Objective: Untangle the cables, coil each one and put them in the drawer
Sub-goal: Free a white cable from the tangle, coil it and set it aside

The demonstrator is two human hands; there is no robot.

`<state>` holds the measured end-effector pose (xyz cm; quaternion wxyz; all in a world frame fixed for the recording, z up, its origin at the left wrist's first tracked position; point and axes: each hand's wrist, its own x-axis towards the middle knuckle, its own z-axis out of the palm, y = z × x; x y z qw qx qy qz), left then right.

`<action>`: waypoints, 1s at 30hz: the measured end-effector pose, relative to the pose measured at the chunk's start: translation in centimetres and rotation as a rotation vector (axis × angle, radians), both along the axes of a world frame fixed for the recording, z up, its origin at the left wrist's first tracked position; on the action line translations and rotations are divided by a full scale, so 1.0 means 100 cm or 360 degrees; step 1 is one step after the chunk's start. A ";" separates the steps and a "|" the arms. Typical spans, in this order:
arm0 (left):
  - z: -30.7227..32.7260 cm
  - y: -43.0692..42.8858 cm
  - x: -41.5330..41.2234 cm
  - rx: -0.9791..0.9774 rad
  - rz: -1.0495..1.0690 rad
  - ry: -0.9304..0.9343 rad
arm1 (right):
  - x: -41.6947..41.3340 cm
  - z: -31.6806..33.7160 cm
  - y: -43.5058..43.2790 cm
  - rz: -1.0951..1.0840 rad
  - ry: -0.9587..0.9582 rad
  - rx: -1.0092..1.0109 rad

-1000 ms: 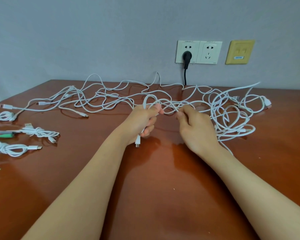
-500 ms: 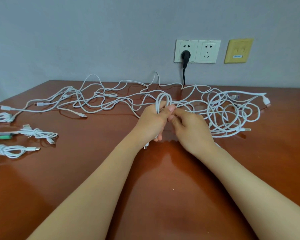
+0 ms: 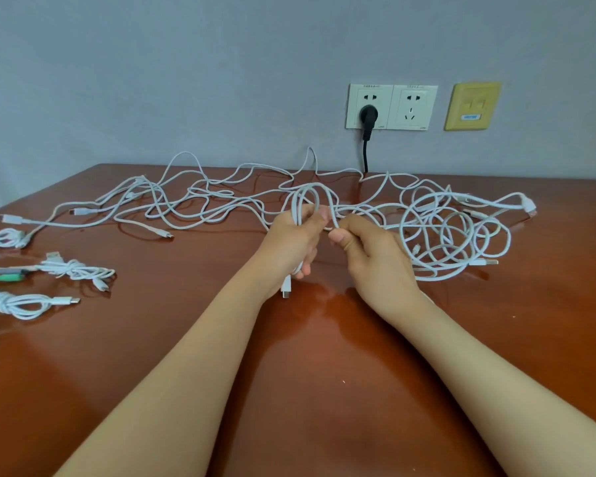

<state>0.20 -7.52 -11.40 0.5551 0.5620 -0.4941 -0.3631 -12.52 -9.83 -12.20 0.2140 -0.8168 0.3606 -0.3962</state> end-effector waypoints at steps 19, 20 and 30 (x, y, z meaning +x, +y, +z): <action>0.002 0.004 -0.011 -0.0091 -0.0201 -0.0021 | -0.003 0.002 -0.012 0.0583 -0.0592 0.0981; 0.002 0.006 -0.010 -0.0111 -0.0204 -0.0036 | -0.002 0.003 -0.011 0.0573 -0.0556 0.0960; 0.003 0.006 -0.014 -0.0106 -0.0033 -0.0323 | 0.000 0.008 -0.007 0.0325 -0.0280 0.0877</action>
